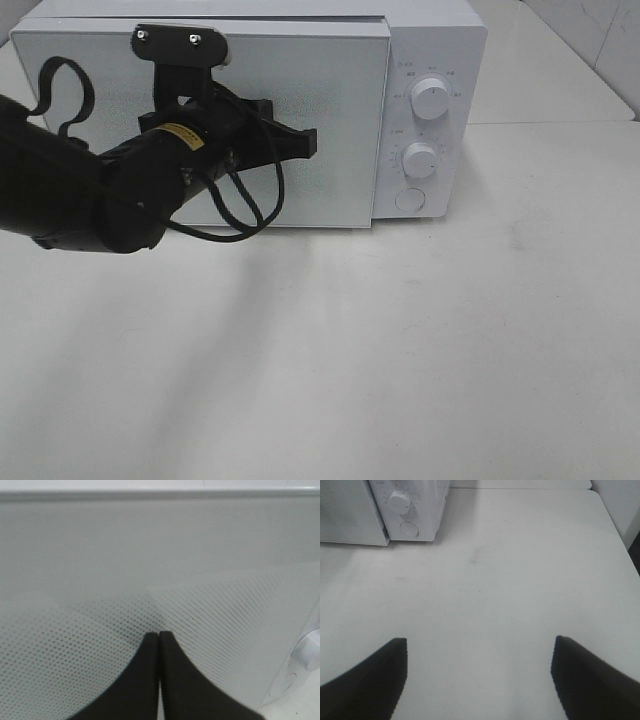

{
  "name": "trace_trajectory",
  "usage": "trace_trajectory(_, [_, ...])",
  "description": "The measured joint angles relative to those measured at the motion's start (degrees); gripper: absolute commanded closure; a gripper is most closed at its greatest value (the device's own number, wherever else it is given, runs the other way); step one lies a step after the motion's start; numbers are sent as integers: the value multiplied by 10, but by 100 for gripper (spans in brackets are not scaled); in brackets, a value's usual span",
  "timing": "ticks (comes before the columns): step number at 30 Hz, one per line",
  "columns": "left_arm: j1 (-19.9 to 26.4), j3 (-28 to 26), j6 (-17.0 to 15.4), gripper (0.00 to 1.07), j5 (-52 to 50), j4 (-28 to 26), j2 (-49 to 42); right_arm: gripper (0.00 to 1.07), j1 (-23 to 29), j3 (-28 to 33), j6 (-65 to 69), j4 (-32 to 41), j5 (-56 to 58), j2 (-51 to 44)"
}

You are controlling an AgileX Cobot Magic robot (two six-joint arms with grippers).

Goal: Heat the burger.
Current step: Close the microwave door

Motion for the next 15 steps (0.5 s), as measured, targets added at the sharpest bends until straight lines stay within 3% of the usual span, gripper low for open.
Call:
trace_trajectory(2, [-2, -31, 29, 107, 29, -29, 13, 31, 0, 0, 0, 0, 0, 0])
trace_trajectory(3, [-2, -31, 29, 107, 29, -29, 13, 31, 0, 0, 0, 0, 0, 0])
trace_trajectory(5, [-6, -59, 67, 107, 64, -60, 25, 31, 0, 0, 0, 0, 0, 0])
trace_trajectory(6, [-6, -59, 67, 107, 64, -60, 25, 31, 0, 0, 0, 0, 0, 0])
trace_trajectory(7, [-9, -75, 92, 107, 87, -77, 29, 31, 0, 0, 0, 0, 0, 0])
trace_trajectory(10, [-11, -81, 109, 107, 96, -82, 31, 31, 0, 0, 0, 0, 0, 0])
trace_trajectory(15, [-21, -73, 111, 107, 91, -95, 19, 31, 0, 0, 0, 0, 0, 0])
